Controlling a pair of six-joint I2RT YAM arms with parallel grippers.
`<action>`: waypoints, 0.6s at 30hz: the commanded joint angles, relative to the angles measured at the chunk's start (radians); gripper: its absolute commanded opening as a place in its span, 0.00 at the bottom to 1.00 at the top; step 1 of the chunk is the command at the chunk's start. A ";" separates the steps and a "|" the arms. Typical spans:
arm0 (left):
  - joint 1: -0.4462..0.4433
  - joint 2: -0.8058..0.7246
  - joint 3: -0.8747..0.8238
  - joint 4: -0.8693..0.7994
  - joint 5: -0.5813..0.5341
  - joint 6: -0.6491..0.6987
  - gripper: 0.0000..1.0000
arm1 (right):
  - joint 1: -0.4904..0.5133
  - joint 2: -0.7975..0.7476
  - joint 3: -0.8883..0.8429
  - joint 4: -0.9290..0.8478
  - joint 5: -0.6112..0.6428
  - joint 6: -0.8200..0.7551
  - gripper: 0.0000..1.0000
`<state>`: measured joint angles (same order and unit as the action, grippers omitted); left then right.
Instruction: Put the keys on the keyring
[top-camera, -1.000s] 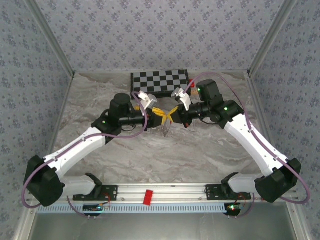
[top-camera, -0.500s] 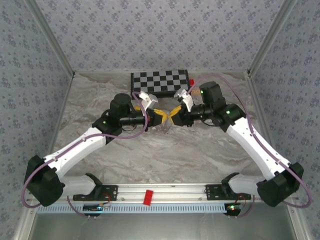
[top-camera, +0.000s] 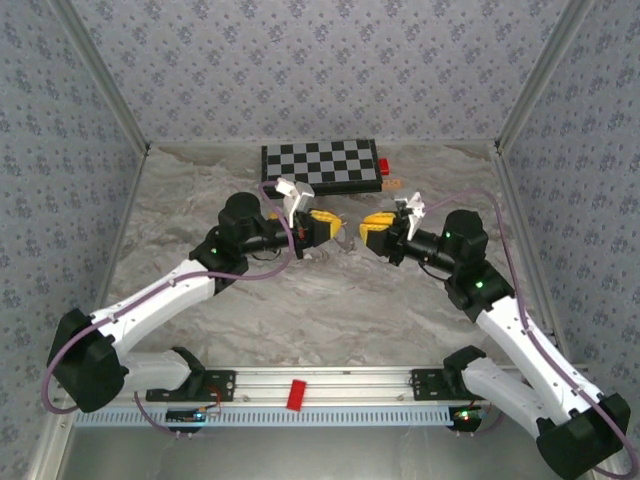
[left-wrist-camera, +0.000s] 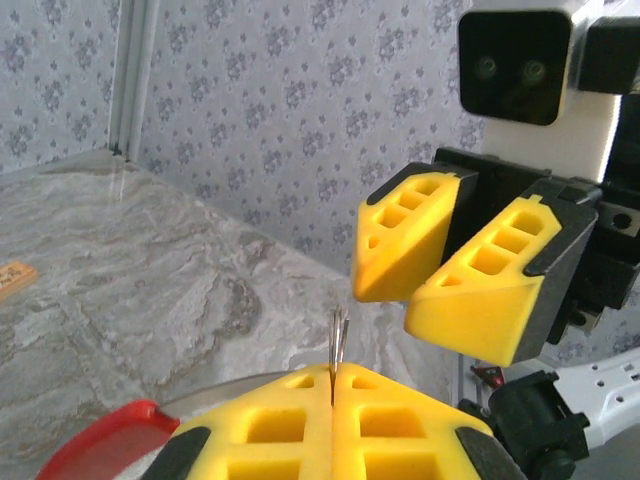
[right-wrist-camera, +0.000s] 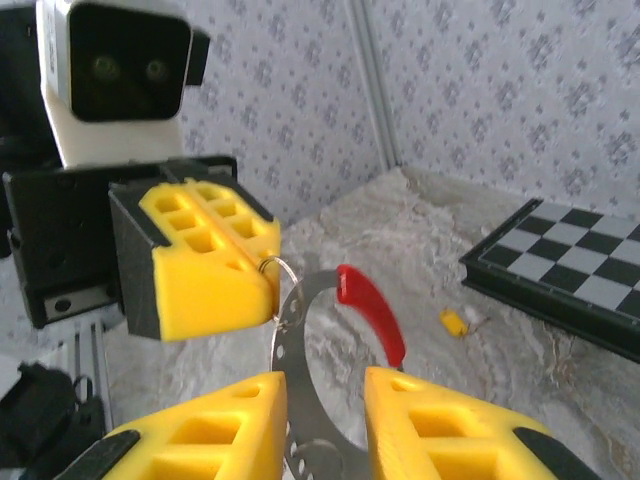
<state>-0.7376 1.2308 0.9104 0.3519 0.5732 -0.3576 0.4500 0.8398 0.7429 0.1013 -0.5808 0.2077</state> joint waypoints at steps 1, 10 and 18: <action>-0.012 -0.028 -0.010 0.112 -0.027 -0.049 0.00 | -0.001 -0.015 -0.030 0.171 0.041 0.105 0.28; -0.021 -0.041 -0.030 0.198 -0.068 -0.127 0.00 | 0.001 0.016 -0.041 0.284 0.026 0.193 0.28; -0.043 -0.060 -0.041 0.208 -0.124 -0.132 0.00 | -0.006 0.094 -0.005 0.317 -0.033 0.264 0.30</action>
<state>-0.7708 1.2011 0.8734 0.4892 0.4820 -0.4740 0.4492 0.9108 0.7139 0.3645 -0.5747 0.4198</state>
